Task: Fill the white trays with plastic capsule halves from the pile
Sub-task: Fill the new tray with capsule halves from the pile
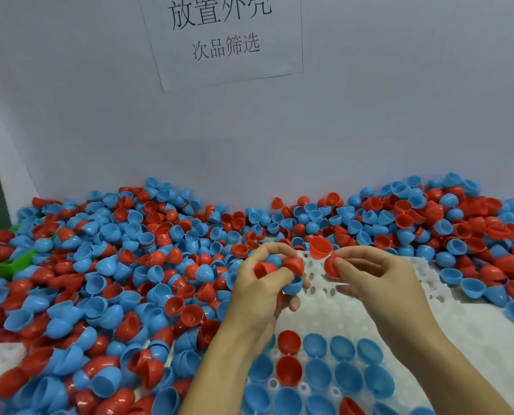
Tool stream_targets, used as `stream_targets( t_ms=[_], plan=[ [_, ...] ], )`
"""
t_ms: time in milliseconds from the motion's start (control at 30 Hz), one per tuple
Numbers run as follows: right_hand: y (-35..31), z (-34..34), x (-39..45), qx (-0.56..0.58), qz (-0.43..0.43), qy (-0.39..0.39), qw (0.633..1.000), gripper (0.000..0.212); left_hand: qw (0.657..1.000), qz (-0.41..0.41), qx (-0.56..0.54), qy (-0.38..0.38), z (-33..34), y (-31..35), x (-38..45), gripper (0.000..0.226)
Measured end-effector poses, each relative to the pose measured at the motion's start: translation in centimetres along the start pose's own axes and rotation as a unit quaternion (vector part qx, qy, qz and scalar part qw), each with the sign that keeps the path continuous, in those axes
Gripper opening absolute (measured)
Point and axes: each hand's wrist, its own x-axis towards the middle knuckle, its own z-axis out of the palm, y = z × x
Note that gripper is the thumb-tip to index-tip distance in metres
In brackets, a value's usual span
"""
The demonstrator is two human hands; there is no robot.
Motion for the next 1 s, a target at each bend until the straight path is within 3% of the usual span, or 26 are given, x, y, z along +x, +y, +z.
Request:
stream_targets(
  t_ms=[100, 267, 433, 633, 733, 867, 1000],
  plan=[
    [-0.1, 0.1, -0.2, -0.032, -0.025, 0.013, 0.999, 0.015, 1.000, -0.017, -0.010, -0.015, 0.2, 0.2, -0.1, 0.017],
    [-0.2, 0.6, -0.4, -0.091, -0.048, -0.013, 0.995, 0.007, 0.999, -0.030, 0.033, -0.028, 0.5, -0.4, -0.2, 0.025],
    [0.0, 0.5, -0.4, -0.147, -0.085, 0.014, 0.985, 0.007, 0.996, -0.029, 0.066, -0.055, 0.4, -0.4, -0.2, 0.015],
    [-0.1, 0.7, -0.6, -0.133, -0.119, 0.022, 0.984, 0.038, 0.995, -0.039, 0.073, -0.049, 0.5, -0.7, 0.0, 0.019],
    [-0.2, 0.6, -0.7, -0.197, -0.155, -0.018, 0.968, 0.029, 0.995, -0.044, 0.077, -0.037, 0.3, -0.8, 0.0, 0.023],
    [-0.1, 0.5, -0.5, -0.239, -0.146, 0.005, 0.960, 0.013, 0.996, -0.036, 0.069, -0.035, 0.1, -0.6, 0.0, 0.021],
    [-0.7, 0.2, -0.3, -0.172, -0.095, 0.039, 0.980, 0.025, 0.994, -0.014, 0.103, -0.041, 0.0, -0.6, 0.0, 0.024]
  ],
)
